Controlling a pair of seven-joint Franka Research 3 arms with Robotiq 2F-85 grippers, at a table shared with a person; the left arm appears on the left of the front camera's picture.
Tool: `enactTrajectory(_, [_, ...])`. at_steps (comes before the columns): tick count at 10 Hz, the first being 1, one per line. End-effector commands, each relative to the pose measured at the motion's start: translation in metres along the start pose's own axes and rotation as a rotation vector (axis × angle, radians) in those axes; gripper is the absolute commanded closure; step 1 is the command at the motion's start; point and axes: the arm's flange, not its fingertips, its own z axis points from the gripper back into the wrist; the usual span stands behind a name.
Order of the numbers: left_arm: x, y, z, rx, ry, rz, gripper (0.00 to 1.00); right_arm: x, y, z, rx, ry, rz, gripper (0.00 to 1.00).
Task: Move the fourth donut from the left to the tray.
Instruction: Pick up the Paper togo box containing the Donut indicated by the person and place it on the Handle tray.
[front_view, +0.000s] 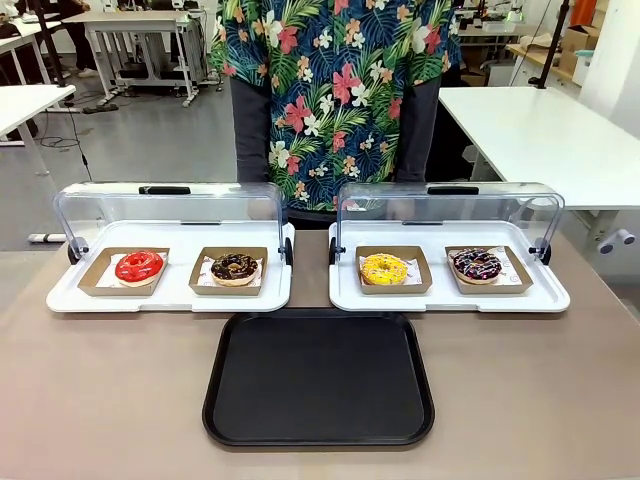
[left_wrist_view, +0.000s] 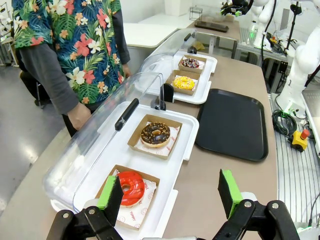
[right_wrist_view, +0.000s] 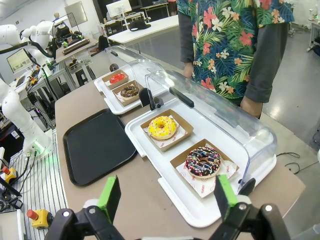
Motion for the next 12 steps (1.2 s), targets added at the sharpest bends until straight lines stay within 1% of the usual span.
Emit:
enactTrajectory(1, [0.0015,0.0008,0.0007,-0.004,-0.003,-0.004,0.0,0.0013,0.0,-0.0007,0.003,-0.023,0.016,0.0])
enactTrajectory(12, [0.0015,0.0008,0.0007,-0.004,-0.003,-0.004,0.0,0.0013,0.0,-0.0007,0.003,-0.023,0.016,0.0])
